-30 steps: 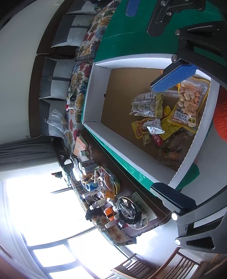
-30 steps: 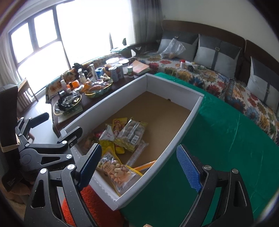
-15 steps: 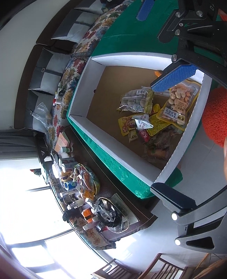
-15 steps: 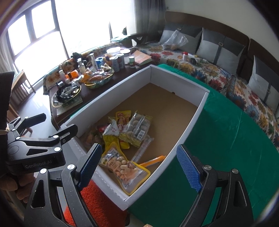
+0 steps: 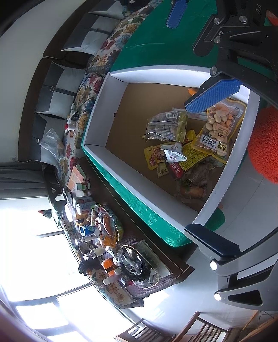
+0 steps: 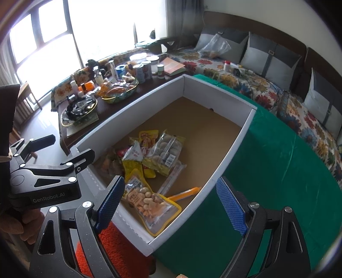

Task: Organize snacks

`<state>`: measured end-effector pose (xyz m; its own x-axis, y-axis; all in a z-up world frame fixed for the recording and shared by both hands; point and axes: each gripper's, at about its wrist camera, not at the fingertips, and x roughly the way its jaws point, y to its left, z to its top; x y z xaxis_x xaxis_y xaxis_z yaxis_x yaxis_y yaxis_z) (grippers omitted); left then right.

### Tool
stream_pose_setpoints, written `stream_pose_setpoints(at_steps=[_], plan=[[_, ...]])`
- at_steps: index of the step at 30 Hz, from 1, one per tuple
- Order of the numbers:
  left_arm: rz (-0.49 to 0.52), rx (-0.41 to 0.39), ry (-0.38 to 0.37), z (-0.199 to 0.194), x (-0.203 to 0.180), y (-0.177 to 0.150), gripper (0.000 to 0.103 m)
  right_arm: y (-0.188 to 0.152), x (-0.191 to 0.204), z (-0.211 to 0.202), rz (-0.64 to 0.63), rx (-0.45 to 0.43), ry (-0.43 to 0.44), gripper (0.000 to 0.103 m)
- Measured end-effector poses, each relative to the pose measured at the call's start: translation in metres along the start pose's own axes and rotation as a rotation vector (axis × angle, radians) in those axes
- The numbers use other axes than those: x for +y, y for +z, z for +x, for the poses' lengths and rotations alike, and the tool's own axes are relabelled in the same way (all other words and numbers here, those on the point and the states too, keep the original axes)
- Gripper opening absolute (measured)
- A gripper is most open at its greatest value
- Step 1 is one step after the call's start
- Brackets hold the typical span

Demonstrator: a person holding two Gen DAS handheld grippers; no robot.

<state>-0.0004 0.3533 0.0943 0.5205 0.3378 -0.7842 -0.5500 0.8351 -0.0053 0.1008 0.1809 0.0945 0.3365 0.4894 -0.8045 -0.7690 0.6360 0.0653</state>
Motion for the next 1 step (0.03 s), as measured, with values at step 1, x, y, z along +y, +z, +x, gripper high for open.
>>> stream_pose_setpoints(at_steps=[1], plan=[[0.002, -0.003, 0.004, -0.0015, -0.0001, 0.0005, 0.102, -0.0002, 0.0005, 0.0004, 0.001, 0.001, 0.002, 0.09]])
